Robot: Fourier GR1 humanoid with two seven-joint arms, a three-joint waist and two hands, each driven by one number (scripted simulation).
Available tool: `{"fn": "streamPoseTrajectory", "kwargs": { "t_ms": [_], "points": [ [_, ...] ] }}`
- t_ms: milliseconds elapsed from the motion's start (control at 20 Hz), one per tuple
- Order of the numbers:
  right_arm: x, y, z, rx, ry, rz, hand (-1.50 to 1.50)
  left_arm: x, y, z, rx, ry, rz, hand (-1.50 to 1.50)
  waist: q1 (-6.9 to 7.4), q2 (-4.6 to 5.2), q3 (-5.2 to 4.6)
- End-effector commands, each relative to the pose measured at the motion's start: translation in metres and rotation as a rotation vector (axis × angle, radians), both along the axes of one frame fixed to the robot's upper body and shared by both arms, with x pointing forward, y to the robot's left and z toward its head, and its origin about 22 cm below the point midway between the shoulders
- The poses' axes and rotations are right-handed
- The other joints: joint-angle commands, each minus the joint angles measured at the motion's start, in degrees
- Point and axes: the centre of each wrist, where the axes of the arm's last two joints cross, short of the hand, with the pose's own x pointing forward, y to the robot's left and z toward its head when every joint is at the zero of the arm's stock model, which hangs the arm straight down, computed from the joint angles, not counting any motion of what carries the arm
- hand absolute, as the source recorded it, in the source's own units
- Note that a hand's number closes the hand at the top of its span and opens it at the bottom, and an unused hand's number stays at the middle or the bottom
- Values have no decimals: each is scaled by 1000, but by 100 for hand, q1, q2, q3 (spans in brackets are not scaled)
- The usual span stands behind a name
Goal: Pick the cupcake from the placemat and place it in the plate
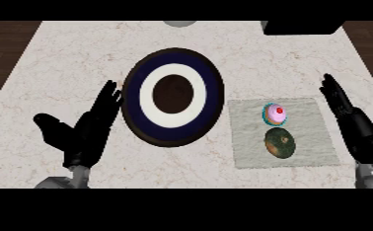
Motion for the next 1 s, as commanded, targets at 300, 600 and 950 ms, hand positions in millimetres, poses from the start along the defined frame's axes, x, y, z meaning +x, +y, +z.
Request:
{"fn": "streamPoseTrajectory", "kwargs": {
  "t_ms": [300, 600, 950],
  "points": [
    [35, -61, 90, -441, -148, 133, 150, 16, 47, 2, 271, -33, 38, 0, 110, 9, -187],
    [17, -60, -42, 212, -279, -44, -150, 38, 62, 3, 319, -40, 52, 0, 62, 24, -44],
    [15, -74, -49, -136, -148, 165, -150, 40, 76, -11, 297, -38, 49, 0, 53, -7, -59]
  ]
}}
